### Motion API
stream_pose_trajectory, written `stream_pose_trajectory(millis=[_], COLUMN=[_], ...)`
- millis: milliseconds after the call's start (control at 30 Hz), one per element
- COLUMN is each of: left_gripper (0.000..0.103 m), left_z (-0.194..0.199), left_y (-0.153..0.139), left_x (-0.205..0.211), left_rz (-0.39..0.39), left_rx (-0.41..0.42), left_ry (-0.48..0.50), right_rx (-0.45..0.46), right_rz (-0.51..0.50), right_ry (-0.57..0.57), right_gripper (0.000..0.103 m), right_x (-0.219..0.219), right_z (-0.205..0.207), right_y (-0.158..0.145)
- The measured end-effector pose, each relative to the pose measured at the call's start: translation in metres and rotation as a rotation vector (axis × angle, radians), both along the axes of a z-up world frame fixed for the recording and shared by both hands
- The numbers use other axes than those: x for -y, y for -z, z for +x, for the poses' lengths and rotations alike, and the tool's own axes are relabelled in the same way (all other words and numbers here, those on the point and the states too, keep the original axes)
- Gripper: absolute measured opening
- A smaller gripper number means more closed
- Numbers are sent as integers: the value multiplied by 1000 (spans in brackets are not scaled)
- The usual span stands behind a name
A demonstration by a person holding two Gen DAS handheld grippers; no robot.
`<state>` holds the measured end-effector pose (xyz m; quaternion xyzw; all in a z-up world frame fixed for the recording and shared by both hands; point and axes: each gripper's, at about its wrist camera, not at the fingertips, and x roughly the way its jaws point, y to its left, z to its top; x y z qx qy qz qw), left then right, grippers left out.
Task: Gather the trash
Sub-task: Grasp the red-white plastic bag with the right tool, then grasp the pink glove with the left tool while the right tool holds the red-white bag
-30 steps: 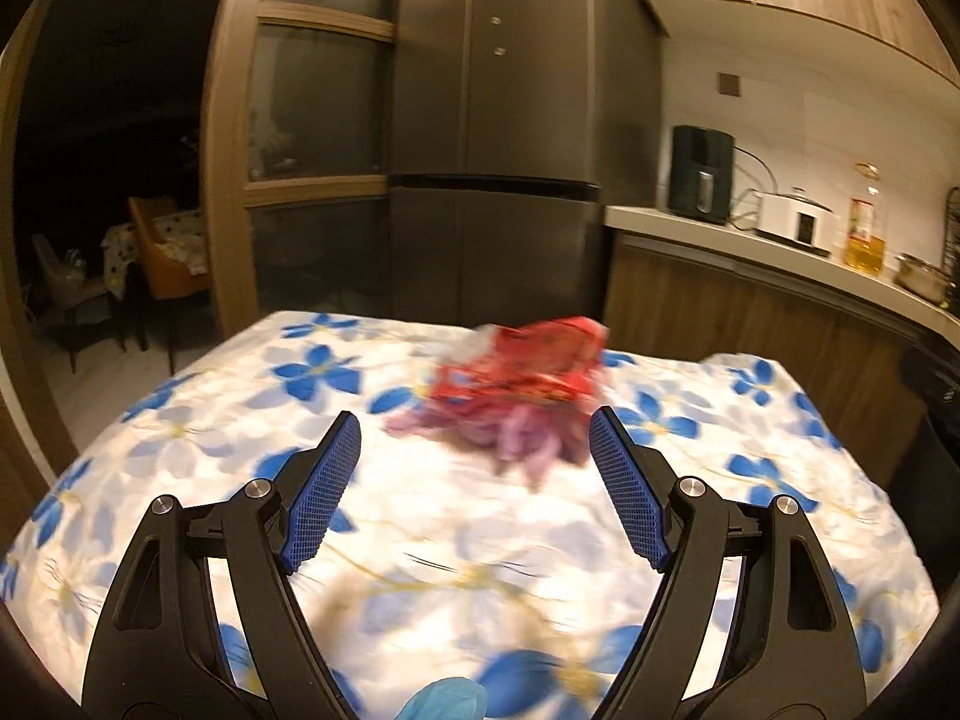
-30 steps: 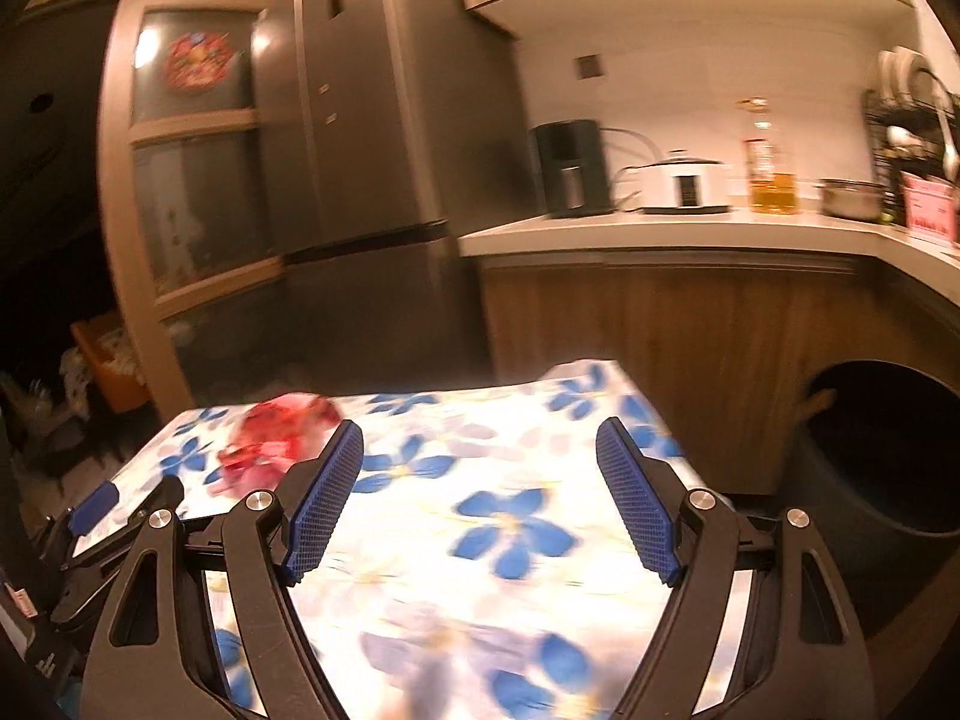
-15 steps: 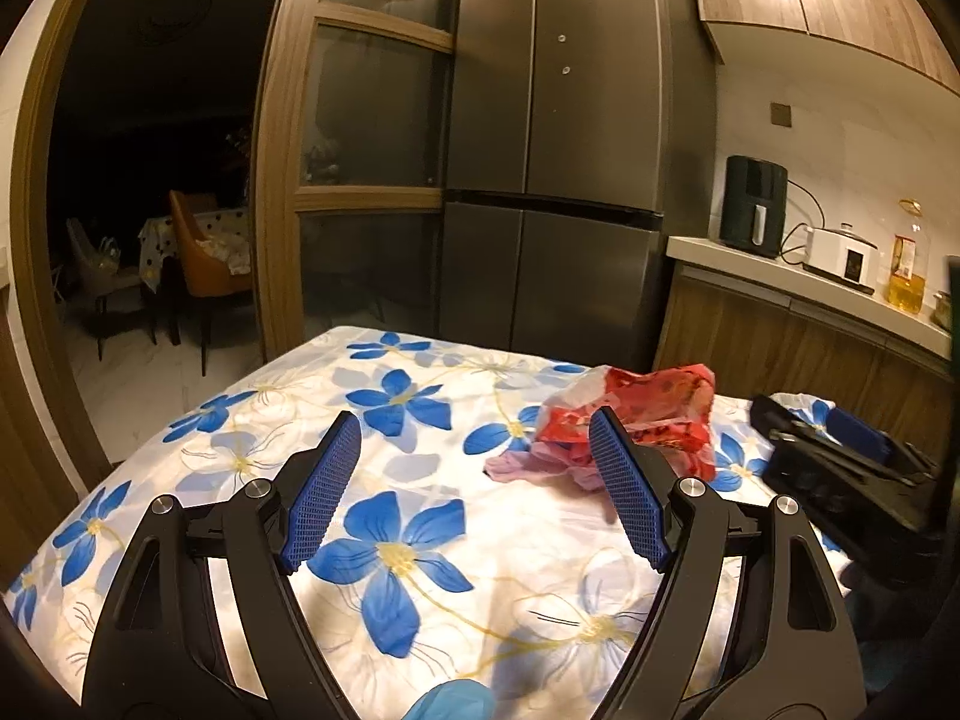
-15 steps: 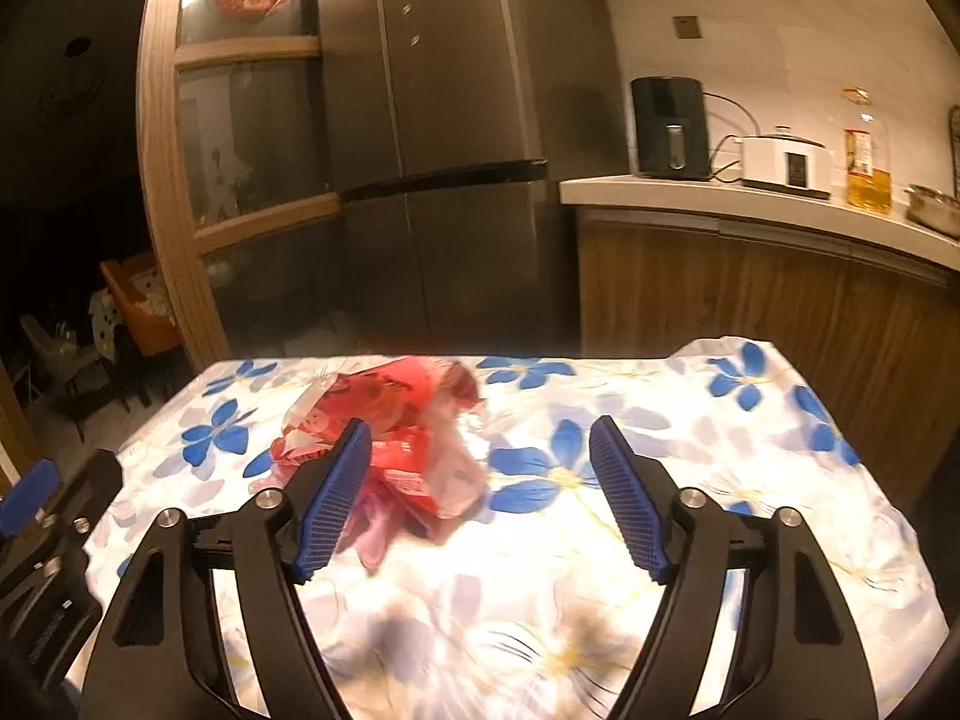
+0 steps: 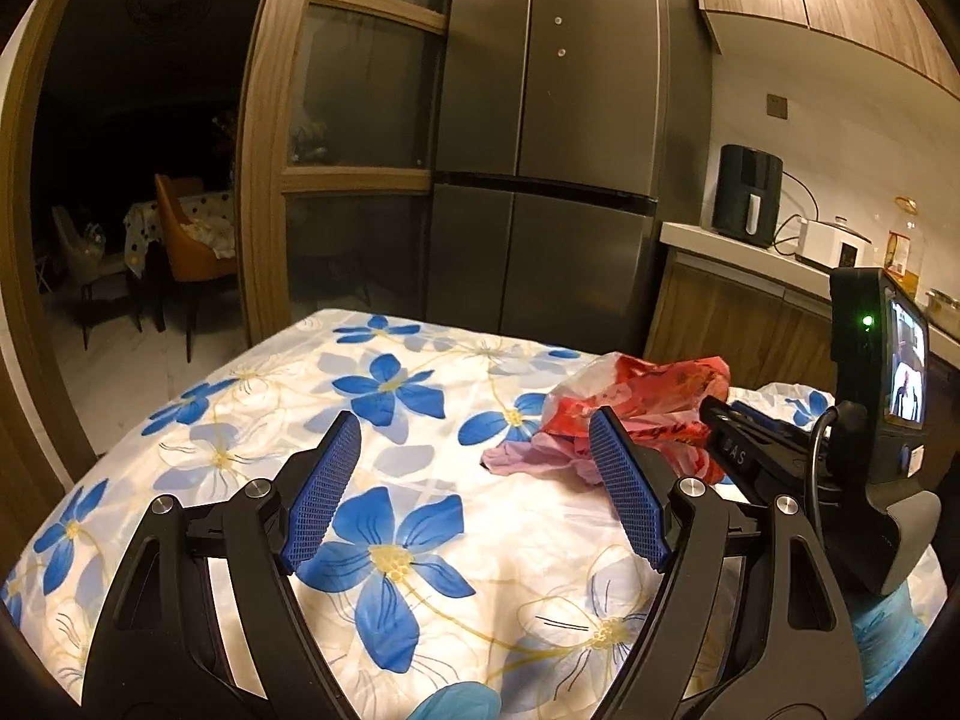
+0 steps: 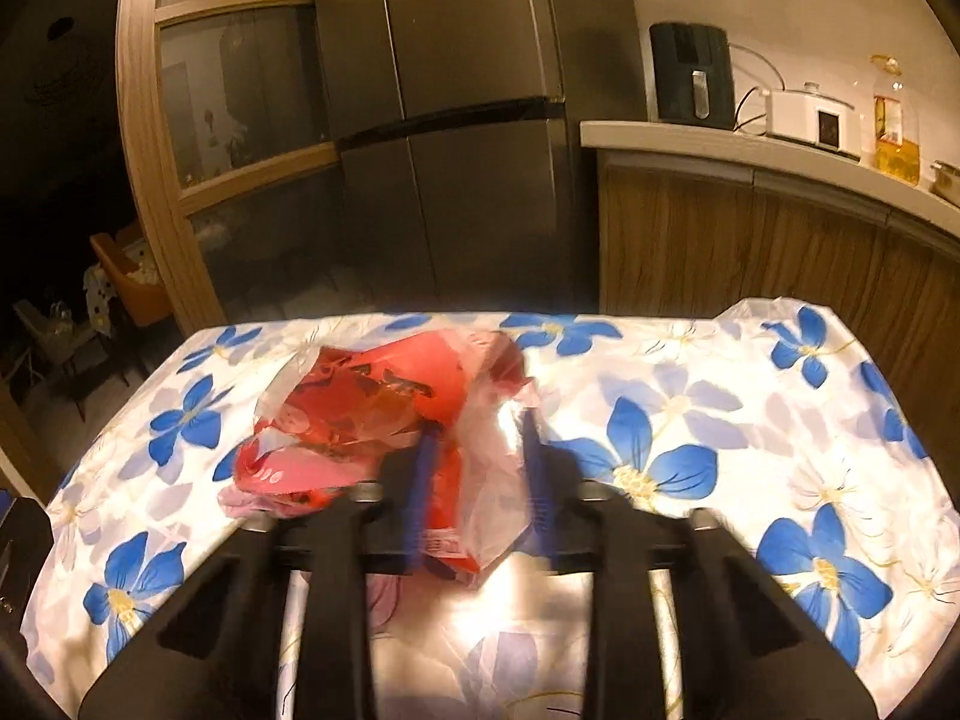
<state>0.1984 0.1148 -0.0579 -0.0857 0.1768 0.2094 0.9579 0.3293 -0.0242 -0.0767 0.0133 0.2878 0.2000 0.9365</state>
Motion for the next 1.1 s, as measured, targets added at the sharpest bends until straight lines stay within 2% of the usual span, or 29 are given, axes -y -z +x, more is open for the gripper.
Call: stream_pose_trajectory(millis=[100,300,500,700,833,967,1100], left_gripper=[77,77,77,77,77,70,54], left_z=[1,3,12,38,64,83,93], left_y=[2,3,5,7,15,24,33], left_x=[0,5,17,36,47,53,56], left_rz=[-2,7,-7,-17,4,7,16], left_rx=[-2,-2,-6,-9,-52,-110,-162], left_ry=[6,19,66,125,137,142,155], right_rx=[14,46,118,166,177,188,190], right_rz=[17,98,164,204,214,221,226], right_ry=[7,81,158,184,187,195,202], right_gripper=[4,3,2,2,2,2,2], right_x=[7,46,89,119,131,142,151], right_z=[-3,-12,-36,-59,-67,-73,-75], right_y=[-4,-19,-40,-54,-57,-60,-61])
